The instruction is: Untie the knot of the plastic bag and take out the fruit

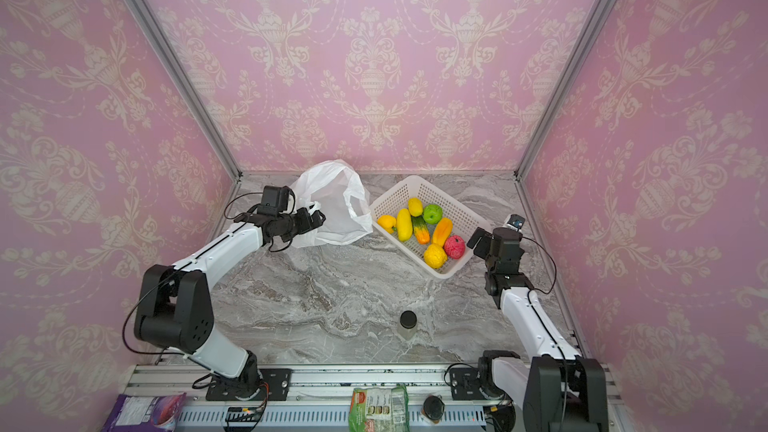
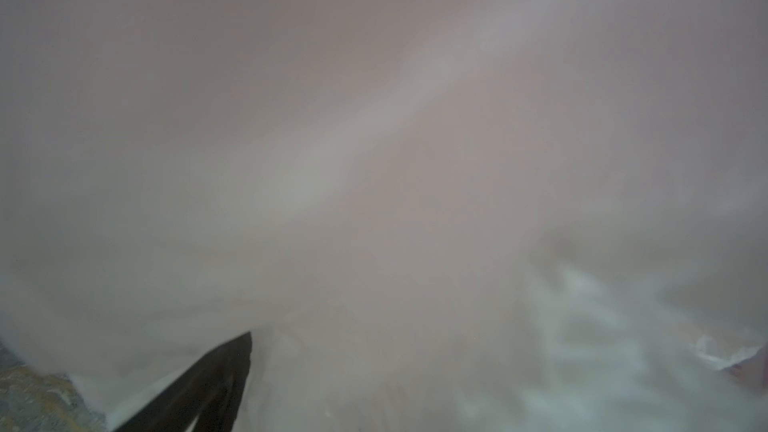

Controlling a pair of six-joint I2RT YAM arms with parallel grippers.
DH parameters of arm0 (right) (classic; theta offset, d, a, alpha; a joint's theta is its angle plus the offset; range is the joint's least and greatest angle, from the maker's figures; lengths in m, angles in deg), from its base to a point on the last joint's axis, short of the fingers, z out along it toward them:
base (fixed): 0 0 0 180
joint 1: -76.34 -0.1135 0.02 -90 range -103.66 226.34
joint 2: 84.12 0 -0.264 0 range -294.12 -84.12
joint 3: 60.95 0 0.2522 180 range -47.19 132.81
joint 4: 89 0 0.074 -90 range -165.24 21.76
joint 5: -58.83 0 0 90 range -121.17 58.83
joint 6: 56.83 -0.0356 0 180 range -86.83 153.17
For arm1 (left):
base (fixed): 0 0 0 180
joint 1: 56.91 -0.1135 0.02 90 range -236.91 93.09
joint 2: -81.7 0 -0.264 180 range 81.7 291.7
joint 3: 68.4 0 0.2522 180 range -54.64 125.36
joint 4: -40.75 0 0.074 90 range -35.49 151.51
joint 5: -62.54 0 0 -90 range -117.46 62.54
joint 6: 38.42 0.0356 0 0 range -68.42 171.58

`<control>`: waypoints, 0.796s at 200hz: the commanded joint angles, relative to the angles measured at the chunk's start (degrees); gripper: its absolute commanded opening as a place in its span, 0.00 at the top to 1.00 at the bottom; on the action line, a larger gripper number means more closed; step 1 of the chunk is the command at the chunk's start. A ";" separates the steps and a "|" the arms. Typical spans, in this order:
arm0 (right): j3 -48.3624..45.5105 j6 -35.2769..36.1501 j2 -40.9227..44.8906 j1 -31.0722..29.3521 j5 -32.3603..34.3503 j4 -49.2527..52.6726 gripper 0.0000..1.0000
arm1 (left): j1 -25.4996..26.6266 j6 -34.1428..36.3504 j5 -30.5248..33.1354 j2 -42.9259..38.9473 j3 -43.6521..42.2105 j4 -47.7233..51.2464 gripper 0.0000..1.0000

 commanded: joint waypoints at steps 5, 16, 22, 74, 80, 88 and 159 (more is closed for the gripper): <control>0.19 1.80 2.32 0.39 0.49 -5.98 0.00 | 0.91 1.88 10.76 -1.90 3.09 11.65 0.01; -0.48 0.98 5.24 0.26 -3.71 -6.84 0.00 | 2.15 2.79 19.81 -5.50 0.52 12.14 0.01; -0.45 -0.03 7.18 0.24 -7.44 -6.80 0.00 | 2.50 3.36 22.37 -7.76 -1.58 11.21 0.01; 6.92 4.80 12.04 -31.47 -22.76 -5.25 0.03 | 3.00 8.83 12.12 -16.08 -15.74 3.58 0.01; 7.99 7.74 10.33 -35.92 -22.90 -5.39 0.03 | 3.17 9.31 10.43 -16.11 -16.64 2.94 0.01; 9.28 11.38 7.29 -40.50 -24.35 -5.77 0.04 | 3.45 9.82 8.27 -16.17 -17.87 2.07 0.01; 19.34 25.46 -24.93 -49.23 -33.81 -15.07 0.17 | 5.05 10.82 9.95 -18.19 -21.70 1.18 0.01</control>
